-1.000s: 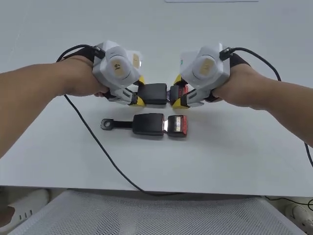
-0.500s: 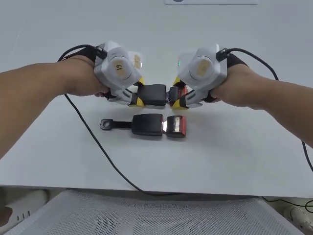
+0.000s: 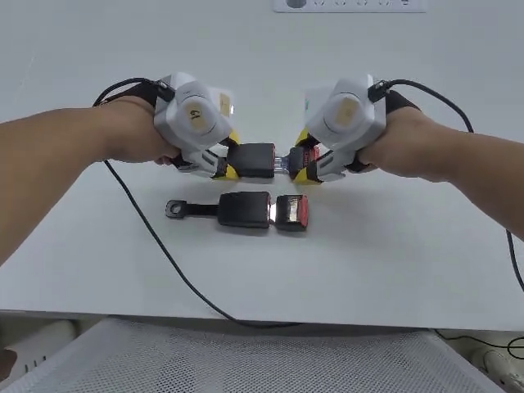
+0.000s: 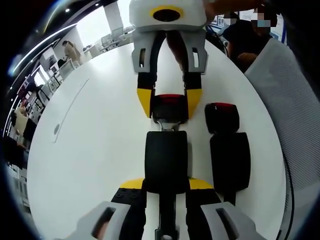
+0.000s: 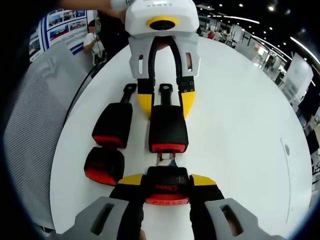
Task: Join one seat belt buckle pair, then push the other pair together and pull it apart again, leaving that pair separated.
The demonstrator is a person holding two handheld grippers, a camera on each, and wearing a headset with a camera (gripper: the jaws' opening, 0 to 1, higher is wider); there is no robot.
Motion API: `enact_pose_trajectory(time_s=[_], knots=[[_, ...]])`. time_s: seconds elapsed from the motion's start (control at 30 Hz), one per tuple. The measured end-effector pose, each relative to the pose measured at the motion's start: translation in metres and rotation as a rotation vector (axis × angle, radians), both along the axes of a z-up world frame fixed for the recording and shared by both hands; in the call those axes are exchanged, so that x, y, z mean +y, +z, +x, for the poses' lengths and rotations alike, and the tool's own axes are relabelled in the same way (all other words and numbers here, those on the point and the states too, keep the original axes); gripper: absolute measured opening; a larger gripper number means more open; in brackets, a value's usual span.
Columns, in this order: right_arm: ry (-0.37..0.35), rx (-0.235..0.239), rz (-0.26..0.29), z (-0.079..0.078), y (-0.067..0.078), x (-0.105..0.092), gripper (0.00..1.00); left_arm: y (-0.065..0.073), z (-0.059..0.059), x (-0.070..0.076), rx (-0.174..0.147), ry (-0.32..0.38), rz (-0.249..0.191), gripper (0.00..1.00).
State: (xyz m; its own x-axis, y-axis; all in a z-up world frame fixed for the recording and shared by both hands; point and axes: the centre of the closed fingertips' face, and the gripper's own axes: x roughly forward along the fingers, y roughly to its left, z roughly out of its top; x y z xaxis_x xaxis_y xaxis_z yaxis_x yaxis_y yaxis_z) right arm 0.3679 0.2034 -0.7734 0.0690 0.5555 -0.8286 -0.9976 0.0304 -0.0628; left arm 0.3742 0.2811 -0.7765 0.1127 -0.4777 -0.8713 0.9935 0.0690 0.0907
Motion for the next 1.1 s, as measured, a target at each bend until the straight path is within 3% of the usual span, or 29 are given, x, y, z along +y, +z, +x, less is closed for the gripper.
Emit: enact_pose_trajectory(time_s=[0.23, 0.73, 0.93, 1.1], knots=[[0.004, -0.019, -0.003, 0.000, -0.001, -0.013, 0.31, 0.001, 0.000, -0.001, -0.007, -0.010, 0.008, 0.30], [-0.077, -0.029, -0.065, -0.002, -0.006, -0.094, 0.32, 0.002, -0.007, -0.006, -0.019, -0.027, 0.010, 0.30], [-0.091, -0.029, -0.094, 0.000, -0.008, -0.120, 0.32, 0.001, -0.007, -0.007, -0.023, -0.036, 0.025, 0.31], [-0.088, -0.020, -0.115, -0.009, -0.007, -0.132, 0.33, 0.001, -0.008, -0.006, -0.030, -0.028, 0.028, 0.31]])
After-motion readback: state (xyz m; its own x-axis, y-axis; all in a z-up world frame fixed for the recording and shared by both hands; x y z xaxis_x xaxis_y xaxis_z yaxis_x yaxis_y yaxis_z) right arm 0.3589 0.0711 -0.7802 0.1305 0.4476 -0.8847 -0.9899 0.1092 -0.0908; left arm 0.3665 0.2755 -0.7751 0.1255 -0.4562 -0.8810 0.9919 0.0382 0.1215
